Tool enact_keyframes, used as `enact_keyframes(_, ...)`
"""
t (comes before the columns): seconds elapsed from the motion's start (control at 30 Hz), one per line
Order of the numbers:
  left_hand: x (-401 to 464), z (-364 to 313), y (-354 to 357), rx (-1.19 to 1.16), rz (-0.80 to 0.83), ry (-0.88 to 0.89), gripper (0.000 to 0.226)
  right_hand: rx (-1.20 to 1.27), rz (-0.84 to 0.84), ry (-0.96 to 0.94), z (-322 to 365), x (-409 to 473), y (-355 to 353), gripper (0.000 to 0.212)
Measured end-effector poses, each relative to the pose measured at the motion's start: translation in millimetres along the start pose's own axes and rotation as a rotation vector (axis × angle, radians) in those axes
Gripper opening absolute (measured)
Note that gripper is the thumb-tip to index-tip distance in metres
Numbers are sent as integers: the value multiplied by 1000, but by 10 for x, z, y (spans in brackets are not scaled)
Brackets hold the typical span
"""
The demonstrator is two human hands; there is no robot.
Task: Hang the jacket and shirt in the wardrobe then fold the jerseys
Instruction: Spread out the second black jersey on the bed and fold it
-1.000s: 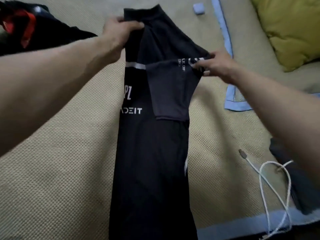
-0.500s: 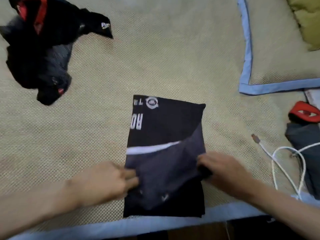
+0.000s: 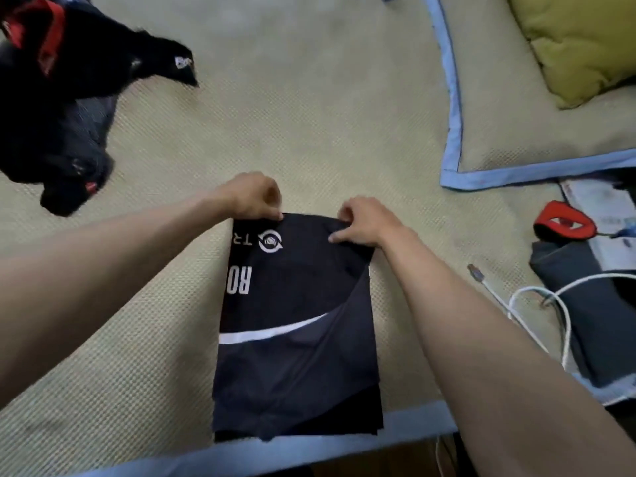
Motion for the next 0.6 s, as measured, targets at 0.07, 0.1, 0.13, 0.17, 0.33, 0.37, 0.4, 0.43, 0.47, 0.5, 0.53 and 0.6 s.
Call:
enact_keyframes(0.07, 75, -53, -72, -43, 107, 38, 9, 93, 89, -1, 22, 93, 8, 37)
enact_keyframes(0.1, 77, -68, -135, -69, 131, 53, 9, 161, 95, 1, 20, 95, -32, 35)
enact_keyframes(0.13, 62, -69, -206, -103, 147, 67, 9, 221, 78, -14, 33, 71, -99, 33)
enact_keyframes(0.17, 45, -41, -231, -133, 172, 71, 10, 273, 46, -48, 36, 51, -163, 30)
enact_keyframes(0.33, -12, 112, 81, 2, 284, 101, 15, 310, -23, -170, 64, -145, -249, 23)
enact_keyframes(0.37, 7, 119, 59, -9, 238, 111, 11, 270, 4, -177, 55, -172, -221, 22)
enact_keyframes(0.4, 10, 123, 5, -43, 204, 112, 9, 228, 28, -177, 38, -197, -200, 20)
enact_keyframes(0.43, 20, 135, -59, -71, 182, 116, 8, 191, 48, -174, 13, -213, -183, 20)
enact_keyframes(0.47, 10, 129, -118, -79, 170, 128, 8, 175, 63, -172, -18, -218, -174, 19)
enact_keyframes(0.5, 12, 130, -151, -60, 163, 136, 9, 176, 74, -161, -58, -223, -166, 20)
enact_keyframes(0.53, 18, 118, -177, -29, 149, 146, 10, 179, 76, -145, -99, -221, -175, 21)
enact_keyframes(0.6, 46, 87, -173, 62, 117, 169, 10, 162, 57, -116, -169, -203, -236, 21)
Point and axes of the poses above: each hand's wrist, its own x-axis towards the middle knuckle, its own y-axis out of the palm, z = x × y, the point moved 9 cm from there along x, towards the middle knuckle, and after that the axes turned 15 degrees about -y, right-handed, at the moved point
